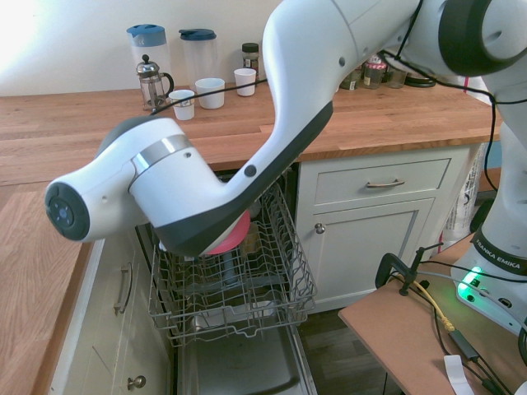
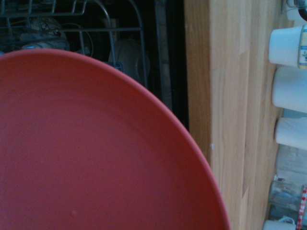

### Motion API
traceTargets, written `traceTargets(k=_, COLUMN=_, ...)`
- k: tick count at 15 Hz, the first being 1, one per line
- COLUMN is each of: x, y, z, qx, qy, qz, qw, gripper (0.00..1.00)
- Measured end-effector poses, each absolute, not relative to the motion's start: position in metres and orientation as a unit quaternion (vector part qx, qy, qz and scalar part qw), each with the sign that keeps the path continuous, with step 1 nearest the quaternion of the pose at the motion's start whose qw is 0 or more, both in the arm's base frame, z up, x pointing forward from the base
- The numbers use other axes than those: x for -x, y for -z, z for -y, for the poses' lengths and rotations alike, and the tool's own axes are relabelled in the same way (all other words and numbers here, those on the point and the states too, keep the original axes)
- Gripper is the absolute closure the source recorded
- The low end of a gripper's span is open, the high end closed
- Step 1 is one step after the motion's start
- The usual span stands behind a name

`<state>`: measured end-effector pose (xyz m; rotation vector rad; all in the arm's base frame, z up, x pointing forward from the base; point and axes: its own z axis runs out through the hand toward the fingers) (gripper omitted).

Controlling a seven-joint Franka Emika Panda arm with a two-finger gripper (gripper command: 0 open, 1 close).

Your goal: Put the plate in the dishwasher

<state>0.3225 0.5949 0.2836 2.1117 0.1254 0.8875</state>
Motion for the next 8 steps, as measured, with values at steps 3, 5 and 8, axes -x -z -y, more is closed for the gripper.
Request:
traceTargets(k=3, x=-0.325, y=-0.26, z=-0.605, qx=-0.818, qy=-0.364, qz=-0.023, qw=0.446, gripper=1.0)
traceTargets(k=5, x=-0.326, y=-0.245, z=-0.615, qx=-0.813, qy=-0.369, qz=-0.015, qw=0.449, gripper=1.0)
traceTargets(k=8, x=-0.332, y=-0.224, z=-0.627, qx=-0.814, qy=-0.369, qz=-0.019, qw=0.449, gripper=1.0)
